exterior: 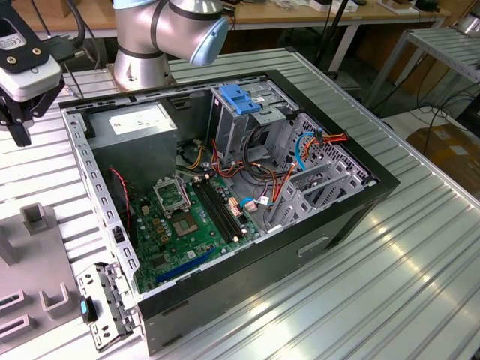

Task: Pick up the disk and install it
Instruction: 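Reach for the disk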

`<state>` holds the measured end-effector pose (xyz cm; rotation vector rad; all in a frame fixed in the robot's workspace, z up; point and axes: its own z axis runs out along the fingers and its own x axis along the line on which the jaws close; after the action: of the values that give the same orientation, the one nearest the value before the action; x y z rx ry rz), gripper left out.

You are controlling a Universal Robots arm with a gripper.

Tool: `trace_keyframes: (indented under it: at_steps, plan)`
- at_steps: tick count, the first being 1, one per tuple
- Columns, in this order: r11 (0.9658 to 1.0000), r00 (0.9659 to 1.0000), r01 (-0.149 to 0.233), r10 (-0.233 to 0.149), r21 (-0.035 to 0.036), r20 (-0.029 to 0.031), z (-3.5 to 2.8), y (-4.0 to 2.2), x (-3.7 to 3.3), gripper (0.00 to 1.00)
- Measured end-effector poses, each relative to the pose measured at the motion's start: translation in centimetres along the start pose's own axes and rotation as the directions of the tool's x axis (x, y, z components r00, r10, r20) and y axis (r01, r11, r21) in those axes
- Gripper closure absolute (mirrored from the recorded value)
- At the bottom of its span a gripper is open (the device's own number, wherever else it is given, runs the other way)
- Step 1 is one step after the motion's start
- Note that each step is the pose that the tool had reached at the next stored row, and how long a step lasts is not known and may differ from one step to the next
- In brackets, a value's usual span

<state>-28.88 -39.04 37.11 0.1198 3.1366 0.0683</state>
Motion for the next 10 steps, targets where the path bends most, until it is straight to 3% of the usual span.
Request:
trace_keyframes:
  at_steps: [10]
  plan:
    - [1.0, 1.0, 0.0, 0.0, 0.0001, -0.0008, 0.0, -0.04, 0.5, 0.89]
